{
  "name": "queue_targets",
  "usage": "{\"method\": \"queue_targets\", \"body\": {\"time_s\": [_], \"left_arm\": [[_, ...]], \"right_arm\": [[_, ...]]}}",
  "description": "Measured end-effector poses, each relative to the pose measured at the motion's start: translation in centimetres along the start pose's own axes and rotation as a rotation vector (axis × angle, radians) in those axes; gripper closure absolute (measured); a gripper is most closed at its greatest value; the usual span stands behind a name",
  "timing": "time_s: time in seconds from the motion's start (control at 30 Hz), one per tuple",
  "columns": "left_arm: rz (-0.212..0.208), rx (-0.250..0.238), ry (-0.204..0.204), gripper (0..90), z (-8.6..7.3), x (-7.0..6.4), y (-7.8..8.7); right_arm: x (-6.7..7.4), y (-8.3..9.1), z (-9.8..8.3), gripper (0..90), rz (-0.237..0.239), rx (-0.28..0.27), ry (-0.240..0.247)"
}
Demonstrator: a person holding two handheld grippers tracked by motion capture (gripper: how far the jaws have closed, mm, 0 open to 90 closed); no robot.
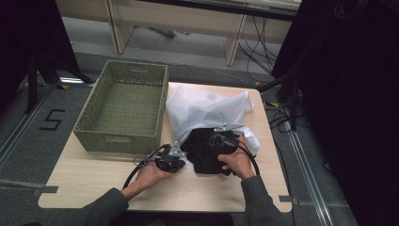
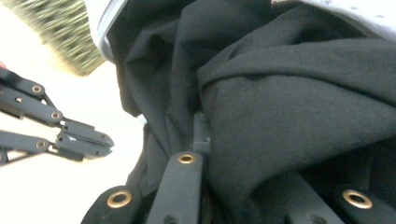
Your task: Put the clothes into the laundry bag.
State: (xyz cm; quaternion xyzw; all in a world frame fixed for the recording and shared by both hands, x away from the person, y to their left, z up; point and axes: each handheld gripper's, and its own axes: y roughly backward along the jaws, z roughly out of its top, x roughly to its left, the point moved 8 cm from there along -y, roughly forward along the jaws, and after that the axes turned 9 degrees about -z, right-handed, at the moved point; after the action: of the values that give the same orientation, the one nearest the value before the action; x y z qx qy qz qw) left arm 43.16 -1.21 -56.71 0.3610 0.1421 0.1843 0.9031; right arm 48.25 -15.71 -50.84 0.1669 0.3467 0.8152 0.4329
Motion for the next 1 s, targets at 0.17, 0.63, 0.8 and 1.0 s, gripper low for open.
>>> {"method": "queue_targets", "body": {"time_s": [0.17, 0.63, 0.8, 1.0], "left_arm": [[-0.013, -0.009, 0.002, 88.1, -0.8, -0.5, 0.7], [-0.014, 0.006, -0.020, 88.0, -0.8, -0.5, 0.7], [-0.015, 0.005, -0.013, 87.6, -0.8, -0.5, 0.7], [-0.020, 0.008, -0.024, 87.5, -0.8, -0.4, 0.7]], "right_arm": [[2.6, -0.4, -0.8, 85.7, -0.010, 0.056, 0.050], [-4.4, -5.3, 3.4, 85.6, -0.292, -0.030, 0.028], [-3.2, -3.5, 3.0, 69.5, -0.193, -0.015, -0.039], [-1.3, 1.0, 2.1, 46.2, -0.037, -0.031, -0.018]]}}
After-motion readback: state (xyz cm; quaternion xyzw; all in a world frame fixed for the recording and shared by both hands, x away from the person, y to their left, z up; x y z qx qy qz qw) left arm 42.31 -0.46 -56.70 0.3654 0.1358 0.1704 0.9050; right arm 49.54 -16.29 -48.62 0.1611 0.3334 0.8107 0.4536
